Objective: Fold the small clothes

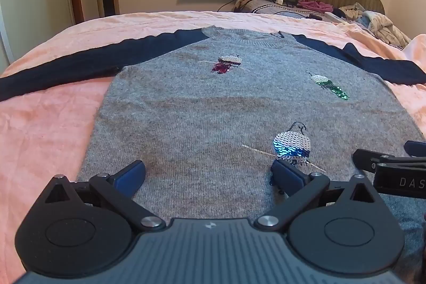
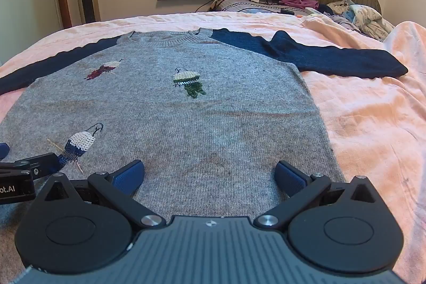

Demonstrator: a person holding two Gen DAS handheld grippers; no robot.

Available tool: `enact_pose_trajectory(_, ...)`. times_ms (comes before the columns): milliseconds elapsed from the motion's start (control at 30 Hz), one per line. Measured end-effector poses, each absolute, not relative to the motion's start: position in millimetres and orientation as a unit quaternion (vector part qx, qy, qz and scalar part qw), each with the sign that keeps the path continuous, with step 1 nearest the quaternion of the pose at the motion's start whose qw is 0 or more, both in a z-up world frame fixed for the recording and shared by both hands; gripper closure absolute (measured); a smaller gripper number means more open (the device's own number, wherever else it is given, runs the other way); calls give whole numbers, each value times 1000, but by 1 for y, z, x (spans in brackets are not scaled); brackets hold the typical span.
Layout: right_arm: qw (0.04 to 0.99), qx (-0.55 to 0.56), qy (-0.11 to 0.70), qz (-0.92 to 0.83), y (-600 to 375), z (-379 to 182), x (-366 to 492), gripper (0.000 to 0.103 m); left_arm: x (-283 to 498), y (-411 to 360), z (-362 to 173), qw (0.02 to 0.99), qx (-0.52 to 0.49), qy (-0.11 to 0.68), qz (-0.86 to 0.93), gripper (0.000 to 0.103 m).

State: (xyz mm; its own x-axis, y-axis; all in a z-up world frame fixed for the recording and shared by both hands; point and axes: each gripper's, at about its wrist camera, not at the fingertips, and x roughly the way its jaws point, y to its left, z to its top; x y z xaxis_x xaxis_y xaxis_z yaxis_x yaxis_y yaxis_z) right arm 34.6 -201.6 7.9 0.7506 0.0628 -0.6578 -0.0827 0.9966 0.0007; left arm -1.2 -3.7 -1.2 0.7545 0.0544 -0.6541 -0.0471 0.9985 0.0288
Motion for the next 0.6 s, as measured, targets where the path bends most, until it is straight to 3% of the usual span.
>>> enact_pose_trajectory(600,935,-14,351,39,-202,8,34,0,-2,-3,-1,935,-14,354,21,0)
